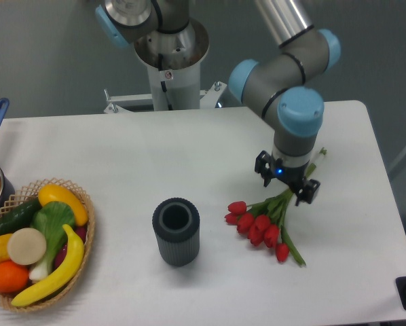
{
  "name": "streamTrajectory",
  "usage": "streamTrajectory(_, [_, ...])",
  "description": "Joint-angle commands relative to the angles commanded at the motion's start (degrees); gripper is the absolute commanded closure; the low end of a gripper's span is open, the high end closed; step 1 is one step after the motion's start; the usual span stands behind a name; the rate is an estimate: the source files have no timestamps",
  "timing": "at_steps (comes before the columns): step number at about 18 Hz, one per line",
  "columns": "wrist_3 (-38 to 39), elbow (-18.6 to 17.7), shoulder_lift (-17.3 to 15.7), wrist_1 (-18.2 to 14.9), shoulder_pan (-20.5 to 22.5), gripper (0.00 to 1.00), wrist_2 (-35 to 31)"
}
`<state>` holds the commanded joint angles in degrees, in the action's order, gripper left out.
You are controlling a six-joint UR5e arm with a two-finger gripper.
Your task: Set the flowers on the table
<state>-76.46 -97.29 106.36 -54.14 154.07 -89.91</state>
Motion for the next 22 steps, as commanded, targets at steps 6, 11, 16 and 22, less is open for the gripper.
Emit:
streamTrajectory(6, [-4.11,0.35,-6.77,-3.15,4.48,0.0,2.28])
streamTrajectory(11, [-16.5,1.32,-11.78,-12.47,11.33,0.0,5.53])
streamTrajectory(16, [-29.68,2.89,-15.57,-19.15,18.45,0.0,8.44])
streamTrajectory(22, [-37.08,4.13,-16.45,-23.64,22.68,0.0,10.36])
